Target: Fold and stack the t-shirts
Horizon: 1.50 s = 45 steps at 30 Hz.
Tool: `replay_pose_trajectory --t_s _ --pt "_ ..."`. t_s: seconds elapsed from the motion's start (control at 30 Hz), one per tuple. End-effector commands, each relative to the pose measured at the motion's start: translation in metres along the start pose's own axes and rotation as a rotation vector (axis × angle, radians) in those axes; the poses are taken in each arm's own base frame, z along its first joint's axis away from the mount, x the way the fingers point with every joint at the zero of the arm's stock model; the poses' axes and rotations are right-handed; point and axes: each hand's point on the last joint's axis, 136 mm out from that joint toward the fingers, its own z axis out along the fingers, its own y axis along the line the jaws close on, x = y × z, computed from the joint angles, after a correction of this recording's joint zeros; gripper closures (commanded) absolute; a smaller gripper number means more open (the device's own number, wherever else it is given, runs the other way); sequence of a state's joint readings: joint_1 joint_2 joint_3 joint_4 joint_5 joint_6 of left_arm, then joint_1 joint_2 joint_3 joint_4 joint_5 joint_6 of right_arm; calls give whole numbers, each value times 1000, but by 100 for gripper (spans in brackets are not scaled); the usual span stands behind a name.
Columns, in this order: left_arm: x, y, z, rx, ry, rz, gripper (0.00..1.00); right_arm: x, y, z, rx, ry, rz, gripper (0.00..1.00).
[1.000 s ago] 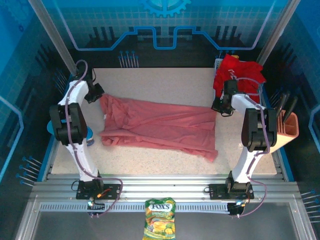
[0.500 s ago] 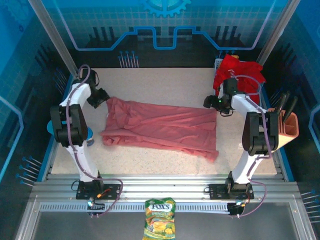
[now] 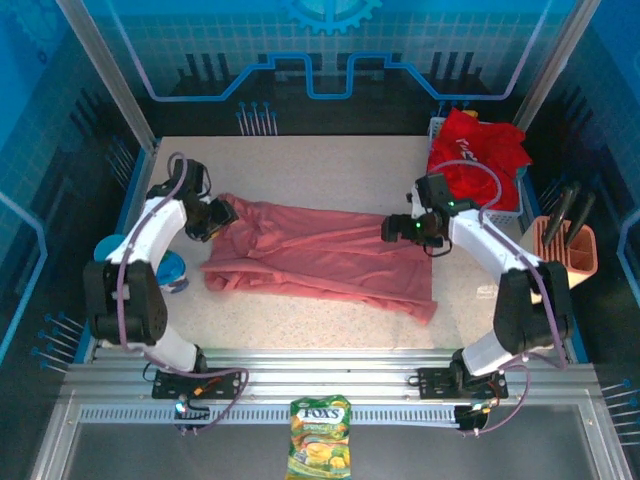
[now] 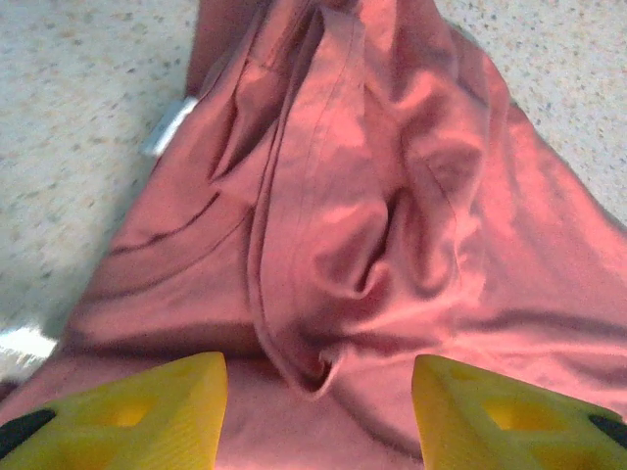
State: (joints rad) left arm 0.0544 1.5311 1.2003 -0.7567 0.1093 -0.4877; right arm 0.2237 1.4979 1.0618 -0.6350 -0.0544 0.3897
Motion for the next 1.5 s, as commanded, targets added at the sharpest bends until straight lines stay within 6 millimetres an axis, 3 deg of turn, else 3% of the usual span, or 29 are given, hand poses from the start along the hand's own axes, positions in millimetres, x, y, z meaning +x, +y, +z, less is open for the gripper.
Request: replay_pose_trajectory --t_s 0.0,0.13,0.33,0.53,0.63,0.8,0.87,0.93,1.03,1.17,1.27,1.4,1.47 --pt "28 19 -24 -68 18 39 47 41 -14 -15 67 70 79 9" --pt "51 28 -31 -59 15 38 47 78 -20 -25 107 99 118 12" --pt "69 37 -20 -14 -4 -26 51 107 -21 -23 148 109 96 14" --pt "55 23 -9 15 -20 -11 59 129 -28 -17 179 131 106 15" --pt "65 14 -4 46 29 -28 64 142 -36 -22 210 138 128 27" --pt "86 22 -10 15 43 5 59 166 -42 -25 229 180 175 39" --pt "95 28 -13 6 51 11 56 173 -44 -24 243 194 185 36" --pt "108 35 -12 -9 80 5 56 179 -44 -20 250 208 186 23" --pt "125 48 -8 -44 101 3 54 184 -45 -13 267 222 189 16" --pt "134 53 8 -33 105 -48 52 183 -45 5 278 226 187 19" --pt "127 37 12 9 102 -67 52 177 -44 14 284 223 179 23" --pt "79 -4 -1 84 -12 -25 50 165 -42 24 273 204 172 33" --pt "63 -20 2 85 -1 0 50 157 -43 27 275 195 175 41"
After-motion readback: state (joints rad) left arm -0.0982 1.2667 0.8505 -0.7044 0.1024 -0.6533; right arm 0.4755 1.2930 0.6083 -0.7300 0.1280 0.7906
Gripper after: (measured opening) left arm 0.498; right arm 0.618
